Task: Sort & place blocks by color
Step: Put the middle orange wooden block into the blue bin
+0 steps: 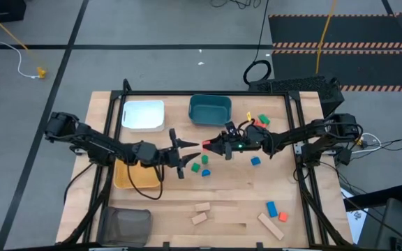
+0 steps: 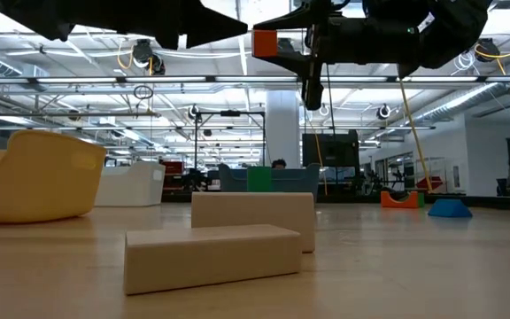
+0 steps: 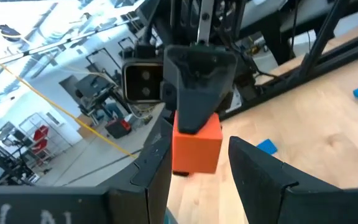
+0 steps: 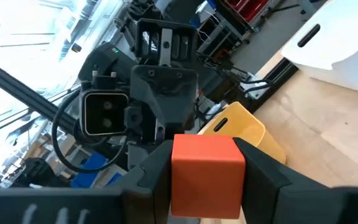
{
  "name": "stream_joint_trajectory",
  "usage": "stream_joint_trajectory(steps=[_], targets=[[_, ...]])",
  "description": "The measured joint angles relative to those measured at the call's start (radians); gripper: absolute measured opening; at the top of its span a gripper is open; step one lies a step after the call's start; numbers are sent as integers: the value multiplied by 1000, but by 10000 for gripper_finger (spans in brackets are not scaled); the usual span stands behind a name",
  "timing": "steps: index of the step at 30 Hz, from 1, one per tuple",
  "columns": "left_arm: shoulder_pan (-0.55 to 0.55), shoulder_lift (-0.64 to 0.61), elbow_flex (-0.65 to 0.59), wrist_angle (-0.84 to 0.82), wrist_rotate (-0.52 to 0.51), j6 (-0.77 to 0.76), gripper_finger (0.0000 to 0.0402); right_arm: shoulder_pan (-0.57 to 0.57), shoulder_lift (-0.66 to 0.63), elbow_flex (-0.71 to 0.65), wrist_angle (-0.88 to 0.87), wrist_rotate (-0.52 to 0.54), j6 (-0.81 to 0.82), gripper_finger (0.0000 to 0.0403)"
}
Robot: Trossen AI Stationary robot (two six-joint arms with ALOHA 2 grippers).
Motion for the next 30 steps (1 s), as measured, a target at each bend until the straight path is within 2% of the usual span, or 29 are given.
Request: stream_joint_trajectory(steps=[5, 20, 25, 30], targets=[[-5, -1, 0, 4, -22, -8, 161, -72, 0, 0, -38, -5, -26, 125], [-5, -1, -1, 4, -26, -28, 161, -397, 0, 0, -347, 50, -294, 125], [-3, -1, -1, 10, -26, -22, 161, -453, 0, 0, -385, 47, -367, 131], [-2, -1, -1, 12, -26, -20, 161, -478, 0, 0, -387, 44, -446, 159]])
